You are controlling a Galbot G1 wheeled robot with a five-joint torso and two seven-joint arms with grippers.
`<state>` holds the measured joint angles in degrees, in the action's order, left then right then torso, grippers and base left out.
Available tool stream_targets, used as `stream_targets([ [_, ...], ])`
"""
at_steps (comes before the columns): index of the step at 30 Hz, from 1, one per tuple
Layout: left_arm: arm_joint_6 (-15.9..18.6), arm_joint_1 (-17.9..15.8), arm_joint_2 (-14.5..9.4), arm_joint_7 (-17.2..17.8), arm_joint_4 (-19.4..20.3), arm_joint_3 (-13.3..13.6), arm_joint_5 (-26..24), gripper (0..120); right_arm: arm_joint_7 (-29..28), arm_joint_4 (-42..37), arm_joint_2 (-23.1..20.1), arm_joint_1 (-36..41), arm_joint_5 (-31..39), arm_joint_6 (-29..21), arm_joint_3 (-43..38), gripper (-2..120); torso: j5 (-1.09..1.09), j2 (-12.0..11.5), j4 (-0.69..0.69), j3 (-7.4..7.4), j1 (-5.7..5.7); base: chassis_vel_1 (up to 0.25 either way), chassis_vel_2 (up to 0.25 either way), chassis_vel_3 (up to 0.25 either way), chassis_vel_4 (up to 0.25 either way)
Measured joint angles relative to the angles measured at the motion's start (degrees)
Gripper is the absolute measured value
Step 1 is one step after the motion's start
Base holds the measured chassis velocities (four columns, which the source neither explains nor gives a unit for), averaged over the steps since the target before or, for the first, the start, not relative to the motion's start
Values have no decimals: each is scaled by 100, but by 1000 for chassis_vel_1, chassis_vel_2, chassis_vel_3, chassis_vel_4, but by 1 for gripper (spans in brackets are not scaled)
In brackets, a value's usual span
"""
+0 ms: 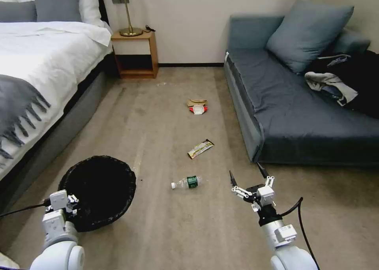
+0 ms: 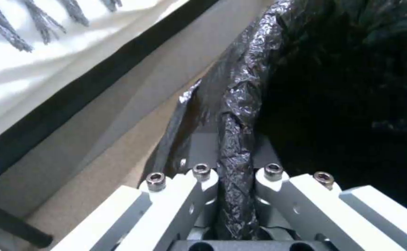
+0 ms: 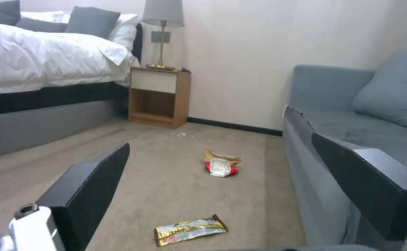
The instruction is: Pick up the trash bin, then pick up the garbage on the floor and place it into the trash bin.
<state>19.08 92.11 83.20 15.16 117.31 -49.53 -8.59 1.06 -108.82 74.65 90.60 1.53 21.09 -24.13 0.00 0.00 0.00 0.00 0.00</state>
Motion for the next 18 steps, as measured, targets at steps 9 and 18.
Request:
stream_targets([
  [9, -29, 56, 8, -31, 72, -3, -14, 5, 38, 51, 15, -63, 1, 23, 39, 100, 0, 0, 0, -1, 0, -37, 36, 31, -23],
  [18, -89, 98, 55, -50, 73, 10, -15, 5, 43, 21, -25, -50, 6, 43, 10, 100, -1, 0, -1, 0, 0, -159, 149, 160, -146],
])
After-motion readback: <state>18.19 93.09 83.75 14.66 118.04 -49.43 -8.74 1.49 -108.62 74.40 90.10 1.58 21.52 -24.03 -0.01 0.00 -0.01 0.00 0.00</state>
